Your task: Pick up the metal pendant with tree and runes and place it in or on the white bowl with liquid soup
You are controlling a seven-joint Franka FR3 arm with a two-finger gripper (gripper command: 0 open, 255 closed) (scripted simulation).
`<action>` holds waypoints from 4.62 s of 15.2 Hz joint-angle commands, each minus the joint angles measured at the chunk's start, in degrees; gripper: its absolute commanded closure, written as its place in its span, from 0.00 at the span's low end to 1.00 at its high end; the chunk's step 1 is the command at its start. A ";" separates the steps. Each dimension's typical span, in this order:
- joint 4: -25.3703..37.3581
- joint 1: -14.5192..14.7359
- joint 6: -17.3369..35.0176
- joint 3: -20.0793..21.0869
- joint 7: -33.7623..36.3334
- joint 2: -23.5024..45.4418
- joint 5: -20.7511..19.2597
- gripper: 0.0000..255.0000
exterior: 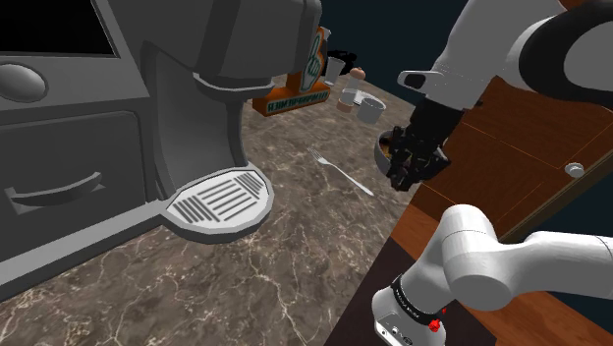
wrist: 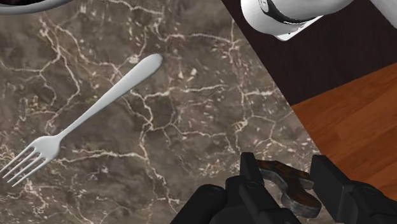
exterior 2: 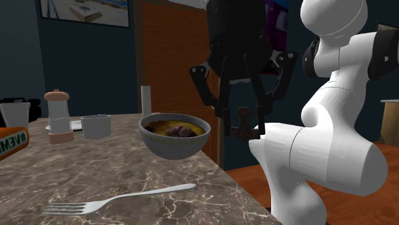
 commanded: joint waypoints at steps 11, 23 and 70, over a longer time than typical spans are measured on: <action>9.16 -0.28 -5.90 -2.87 -2.14 3.39 -2.43 1.00; 15.35 -1.87 -6.88 -20.25 -18.25 7.35 -17.31 1.00; 21.49 -0.26 -2.91 -34.12 -29.78 14.11 -25.70 0.00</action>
